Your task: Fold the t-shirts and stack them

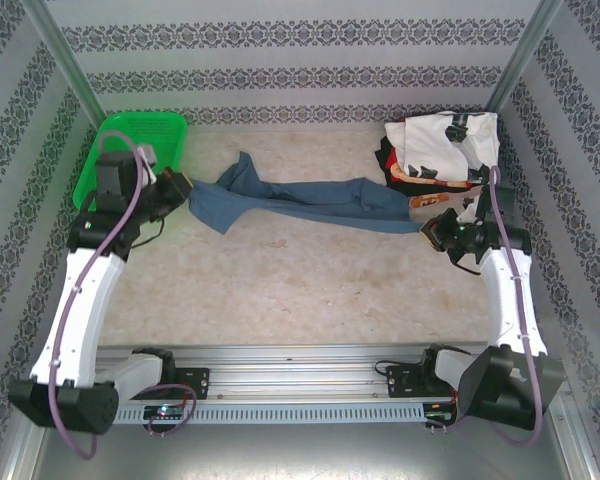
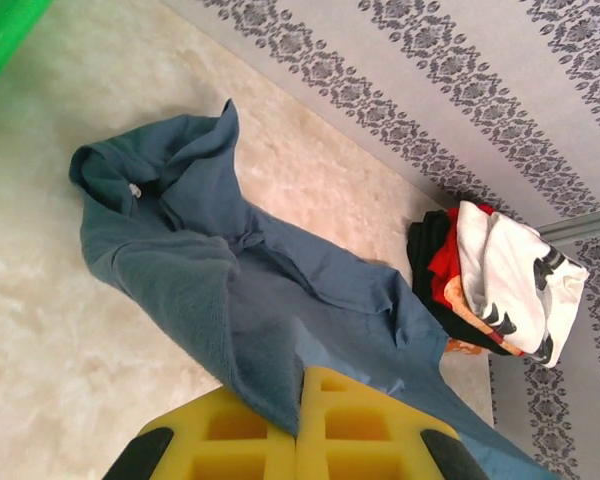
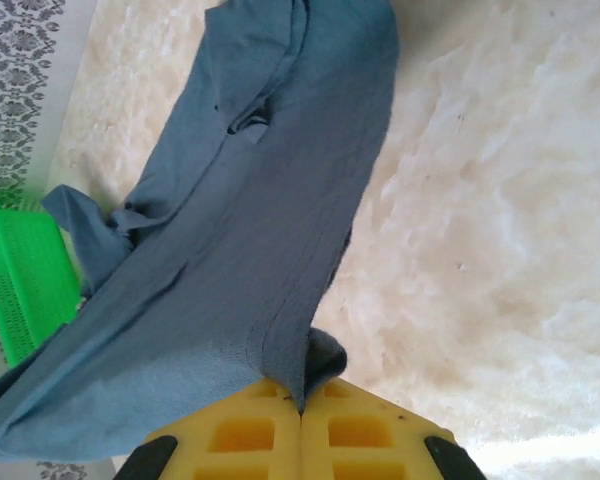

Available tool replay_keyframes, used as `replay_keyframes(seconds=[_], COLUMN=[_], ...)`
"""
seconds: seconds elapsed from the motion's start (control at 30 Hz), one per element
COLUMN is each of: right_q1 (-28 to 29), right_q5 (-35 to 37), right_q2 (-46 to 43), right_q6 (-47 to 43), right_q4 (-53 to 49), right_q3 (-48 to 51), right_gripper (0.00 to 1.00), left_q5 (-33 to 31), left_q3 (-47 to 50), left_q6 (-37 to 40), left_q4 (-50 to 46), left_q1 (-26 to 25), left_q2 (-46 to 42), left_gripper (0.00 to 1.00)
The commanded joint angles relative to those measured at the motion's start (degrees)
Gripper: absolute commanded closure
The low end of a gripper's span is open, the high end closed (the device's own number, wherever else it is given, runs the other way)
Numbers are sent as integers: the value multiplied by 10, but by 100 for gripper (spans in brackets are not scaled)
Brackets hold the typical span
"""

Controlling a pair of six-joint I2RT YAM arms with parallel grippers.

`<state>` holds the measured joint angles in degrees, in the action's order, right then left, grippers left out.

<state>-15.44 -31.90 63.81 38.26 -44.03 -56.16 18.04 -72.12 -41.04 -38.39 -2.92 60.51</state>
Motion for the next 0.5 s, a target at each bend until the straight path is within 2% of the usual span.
replay_keyframes(seconds=[0.0, 0.2, 0.3, 0.37, 0.47], right_q1=[-4, -8, -8, -8, -8], right_q5=[-14, 19, 19, 7, -35], right_q2=[-32, -89, -110, -119, -101], right_q6=[11, 8, 20, 35, 68], right_q4=[-53, -142, -146, -115, -30], right_q3=[20, 58, 89, 97, 78], right_gripper=[100, 100, 100, 100, 100], left_q5=[-33, -77, -71, -77, -76], left_q3=[43, 132, 175, 154, 75], left_q6=[-31, -81, -100, -77, -24], left_q4=[-48, -151, -144, -122, -74], left_q1=[4, 4, 4, 4, 4], left_q2=[-65, -165, -195, -180, -99], left_gripper=[100, 100, 100, 100, 100])
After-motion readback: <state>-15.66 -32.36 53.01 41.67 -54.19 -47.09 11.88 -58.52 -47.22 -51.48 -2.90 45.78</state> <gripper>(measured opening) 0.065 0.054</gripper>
